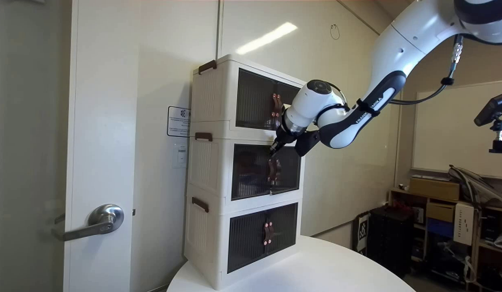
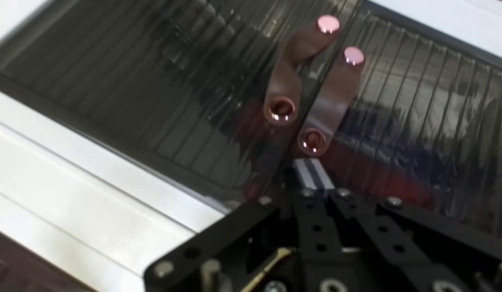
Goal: Close the open cabinet doors
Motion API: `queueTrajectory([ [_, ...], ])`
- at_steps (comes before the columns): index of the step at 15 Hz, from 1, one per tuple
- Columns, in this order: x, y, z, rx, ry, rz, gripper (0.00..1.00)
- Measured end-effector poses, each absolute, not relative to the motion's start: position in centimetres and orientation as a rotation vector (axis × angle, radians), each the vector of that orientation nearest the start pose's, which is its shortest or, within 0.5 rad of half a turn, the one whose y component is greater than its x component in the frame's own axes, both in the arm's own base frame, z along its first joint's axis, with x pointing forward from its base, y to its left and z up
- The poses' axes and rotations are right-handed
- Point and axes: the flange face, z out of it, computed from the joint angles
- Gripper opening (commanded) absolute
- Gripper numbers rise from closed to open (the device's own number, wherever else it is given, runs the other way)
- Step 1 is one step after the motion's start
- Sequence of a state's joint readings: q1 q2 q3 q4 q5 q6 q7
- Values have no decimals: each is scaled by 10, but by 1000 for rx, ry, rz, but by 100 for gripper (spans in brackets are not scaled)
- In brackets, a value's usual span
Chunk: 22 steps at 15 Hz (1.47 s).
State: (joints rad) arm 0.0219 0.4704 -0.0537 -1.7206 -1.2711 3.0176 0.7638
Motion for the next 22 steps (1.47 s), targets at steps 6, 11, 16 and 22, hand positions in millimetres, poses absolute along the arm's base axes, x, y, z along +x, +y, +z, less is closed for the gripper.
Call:
queueTrajectory([
  [6,702,60,369,-3092,-736,-1500,0],
  [11,701,60,369,-3082,-738,-1502,0],
  [16,697,60,373,-3069,-734,-1503,0],
  [22,669,89,379,-3027,-737,-1420,0],
])
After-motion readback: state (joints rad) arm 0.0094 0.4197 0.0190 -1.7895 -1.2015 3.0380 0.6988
